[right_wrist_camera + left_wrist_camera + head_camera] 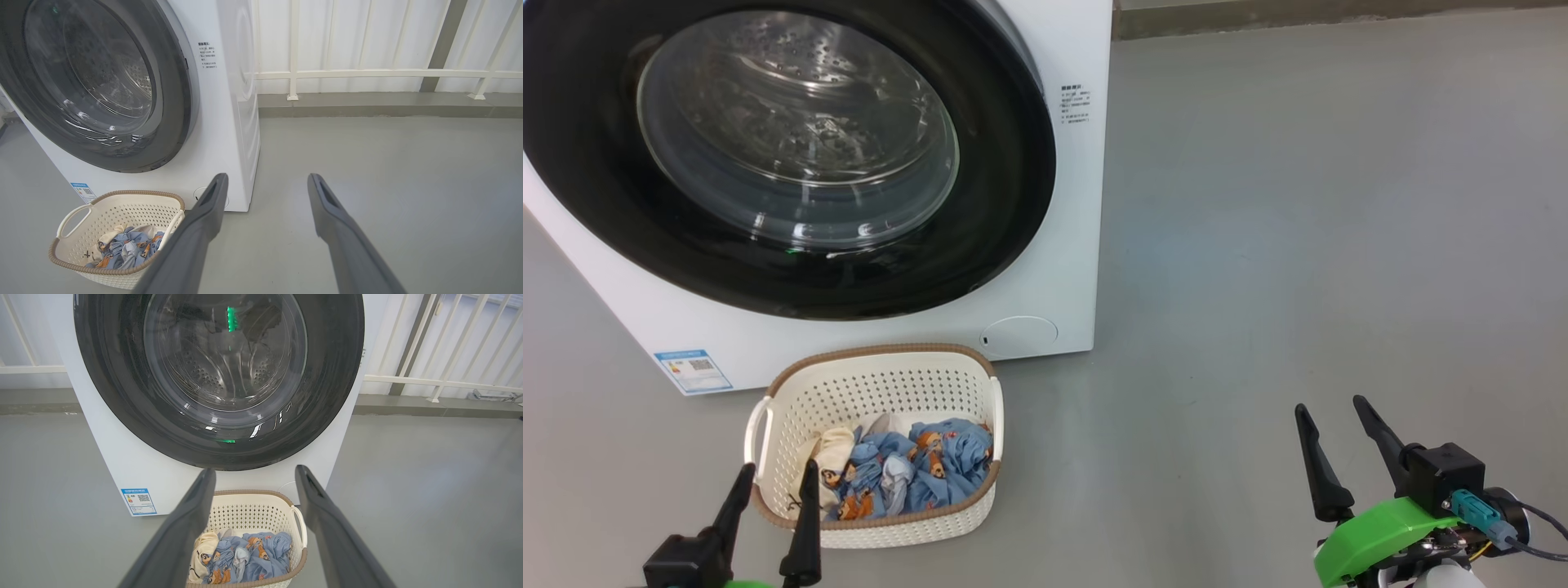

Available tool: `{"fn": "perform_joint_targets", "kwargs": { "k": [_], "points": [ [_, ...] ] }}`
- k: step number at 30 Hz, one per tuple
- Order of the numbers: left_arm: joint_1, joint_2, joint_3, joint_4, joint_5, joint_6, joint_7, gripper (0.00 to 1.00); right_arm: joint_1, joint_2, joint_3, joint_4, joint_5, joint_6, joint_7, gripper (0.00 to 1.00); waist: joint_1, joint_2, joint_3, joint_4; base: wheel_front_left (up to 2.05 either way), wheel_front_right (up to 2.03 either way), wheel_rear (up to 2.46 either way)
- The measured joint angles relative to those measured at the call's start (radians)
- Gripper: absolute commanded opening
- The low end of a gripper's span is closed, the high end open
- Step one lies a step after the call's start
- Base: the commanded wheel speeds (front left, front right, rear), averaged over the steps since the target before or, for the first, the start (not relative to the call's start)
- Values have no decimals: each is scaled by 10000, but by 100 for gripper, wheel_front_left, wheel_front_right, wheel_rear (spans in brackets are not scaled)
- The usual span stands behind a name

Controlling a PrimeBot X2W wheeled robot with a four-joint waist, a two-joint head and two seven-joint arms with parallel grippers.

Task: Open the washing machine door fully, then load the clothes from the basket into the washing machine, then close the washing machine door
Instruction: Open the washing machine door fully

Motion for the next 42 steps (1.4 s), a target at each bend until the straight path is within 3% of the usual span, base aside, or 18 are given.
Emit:
{"fn": "perform_joint_targets", "kwargs": {
  "k": [21,22,23,32,42],
  "points": [
    [-35,-13,113,-12,88,0,0,100,-1,2,-2,-50,0,0,-2,100,1,0,105,-11,0,0,0],
    [-35,-15,117,-19,90,0,0,100,-1,2,0,-58,2,0,-2,31,0,0,110,-12,0,0,0],
    [-35,-15,117,-29,94,0,0,100,-1,2,12,-82,15,0,-4,0,1,0,119,-12,0,0,0],
    [-121,-56,144,-180,171,0,0,100,-85,-31,82,-38,911,0,8,0,0,0,356,2,0,0,0],
    [-647,-125,128,-410,351,2,0,100,-1405,-94,36,407,3977,0,744,0,1,0,1023,122,0,0,0]
  ]
}}
